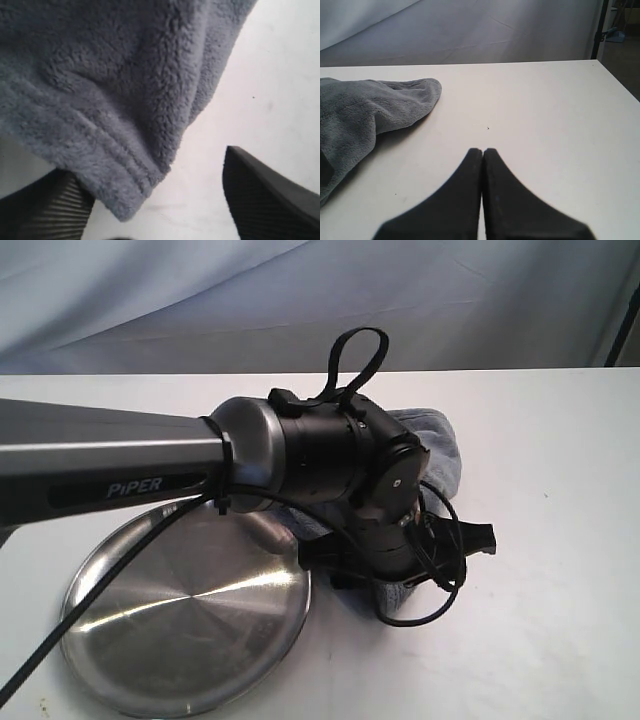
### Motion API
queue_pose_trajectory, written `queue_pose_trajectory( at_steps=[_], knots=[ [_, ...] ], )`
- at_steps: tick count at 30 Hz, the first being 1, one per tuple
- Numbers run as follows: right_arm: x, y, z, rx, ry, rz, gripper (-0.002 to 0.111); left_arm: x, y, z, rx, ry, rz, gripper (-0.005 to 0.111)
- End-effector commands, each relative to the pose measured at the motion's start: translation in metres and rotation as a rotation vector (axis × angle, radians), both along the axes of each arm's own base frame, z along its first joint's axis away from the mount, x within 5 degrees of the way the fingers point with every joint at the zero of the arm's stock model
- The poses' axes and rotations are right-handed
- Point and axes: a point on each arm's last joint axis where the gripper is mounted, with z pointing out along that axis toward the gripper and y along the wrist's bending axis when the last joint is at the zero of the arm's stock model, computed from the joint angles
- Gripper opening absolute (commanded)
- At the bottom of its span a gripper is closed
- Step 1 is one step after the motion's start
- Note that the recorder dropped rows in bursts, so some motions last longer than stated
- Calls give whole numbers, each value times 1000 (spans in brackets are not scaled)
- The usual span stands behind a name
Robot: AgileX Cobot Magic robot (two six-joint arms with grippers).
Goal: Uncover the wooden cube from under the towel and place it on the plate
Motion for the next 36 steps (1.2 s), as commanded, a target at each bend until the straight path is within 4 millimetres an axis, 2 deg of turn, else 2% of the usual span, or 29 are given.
queue_pose_trajectory(
  at_steps=[1,8,15,21,25,32,36],
  knots=[
    [0,0,-2,9,6,5,3,2,-2,2,-29,-23,9,46],
    [0,0,-2,9,6,5,3,2,-2,2,-31,-25,10,-1],
    [0,0,-2,9,6,5,3,-1,2,1,21,3,-12,0],
    [0,0,-2,9,6,5,3,0,2,14,105,-1,-200,0],
    [0,0,-2,9,6,5,3,3,-4,32,96,-10,-224,0],
    [0,0,-2,9,6,5,3,10,-13,83,18,-160,-365,0],
    [0,0,-2,9,6,5,3,16,-8,111,64,-259,-403,0]
  ],
)
